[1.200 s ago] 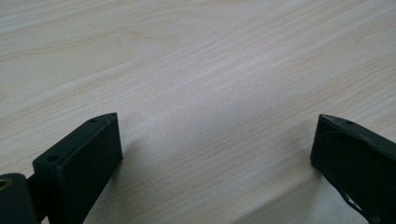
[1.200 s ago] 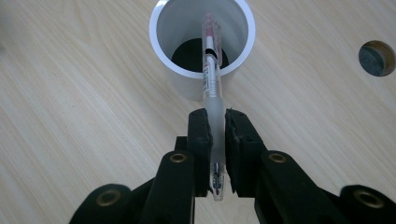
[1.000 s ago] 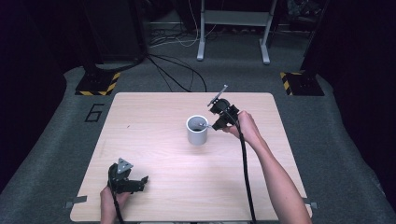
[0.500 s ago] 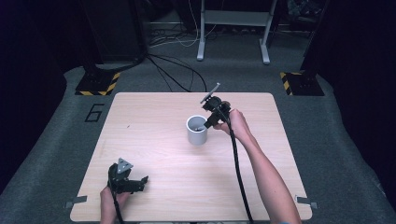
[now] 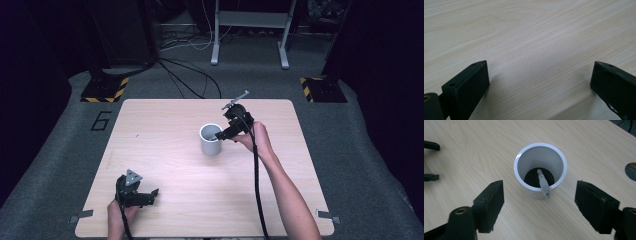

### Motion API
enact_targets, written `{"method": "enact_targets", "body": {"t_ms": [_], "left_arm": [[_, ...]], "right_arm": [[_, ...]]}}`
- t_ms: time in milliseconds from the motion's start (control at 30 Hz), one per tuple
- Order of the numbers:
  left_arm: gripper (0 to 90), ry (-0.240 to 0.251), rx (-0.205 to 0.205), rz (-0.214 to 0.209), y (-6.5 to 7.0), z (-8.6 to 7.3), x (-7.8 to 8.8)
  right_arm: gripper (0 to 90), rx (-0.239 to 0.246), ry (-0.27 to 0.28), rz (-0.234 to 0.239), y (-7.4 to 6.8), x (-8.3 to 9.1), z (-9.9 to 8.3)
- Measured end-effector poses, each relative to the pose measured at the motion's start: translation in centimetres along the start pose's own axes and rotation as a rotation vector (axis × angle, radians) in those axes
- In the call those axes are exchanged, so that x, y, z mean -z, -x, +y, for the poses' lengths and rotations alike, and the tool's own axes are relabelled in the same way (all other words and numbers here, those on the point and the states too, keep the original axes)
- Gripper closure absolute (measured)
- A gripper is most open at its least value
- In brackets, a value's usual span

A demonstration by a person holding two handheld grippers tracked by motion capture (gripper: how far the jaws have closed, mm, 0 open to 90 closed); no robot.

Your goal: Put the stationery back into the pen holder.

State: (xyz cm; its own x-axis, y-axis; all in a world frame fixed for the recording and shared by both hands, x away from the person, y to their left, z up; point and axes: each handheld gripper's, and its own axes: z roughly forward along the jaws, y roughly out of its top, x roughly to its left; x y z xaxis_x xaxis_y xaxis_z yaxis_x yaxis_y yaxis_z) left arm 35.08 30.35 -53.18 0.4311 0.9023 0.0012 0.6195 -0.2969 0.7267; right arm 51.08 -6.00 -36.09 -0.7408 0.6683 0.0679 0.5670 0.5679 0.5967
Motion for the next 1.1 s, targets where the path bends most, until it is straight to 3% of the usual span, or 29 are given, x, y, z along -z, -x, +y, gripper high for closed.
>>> {"method": "enact_targets", "body": {"t_ms": [100,300,600,867,900,1100], "left_arm": [[2.1,0.000,0.001,0.001,0.0,0.0,0.0],[2.1,0.000,0.002,-0.001,0.0,0.0,0.0],[2.1,0.000,0.002,-0.001,0.0,0.0,0.0],[2.1,0.000,0.002,-0.001,0.0,0.0,0.0],[2.1,-0.001,-0.006,0.001,0.0,0.0,0.0],[2.1,-0.001,-0.007,0.001,-0.1,0.0,0.0]], "right_arm": [[15.0,0.030,0.043,-0.010,0.1,0.6,-0.9],[11.3,0.022,0.107,-0.017,-0.2,2.1,-3.2],[10.2,0.016,0.189,-0.064,-0.8,4.4,-7.2],[9.5,-0.047,0.215,-0.104,-0.4,5.6,-11.6],[9.3,-0.070,0.223,-0.113,-0.2,5.7,-12.8],[9.1,-0.118,0.218,-0.146,0.5,5.6,-16.0]]}}
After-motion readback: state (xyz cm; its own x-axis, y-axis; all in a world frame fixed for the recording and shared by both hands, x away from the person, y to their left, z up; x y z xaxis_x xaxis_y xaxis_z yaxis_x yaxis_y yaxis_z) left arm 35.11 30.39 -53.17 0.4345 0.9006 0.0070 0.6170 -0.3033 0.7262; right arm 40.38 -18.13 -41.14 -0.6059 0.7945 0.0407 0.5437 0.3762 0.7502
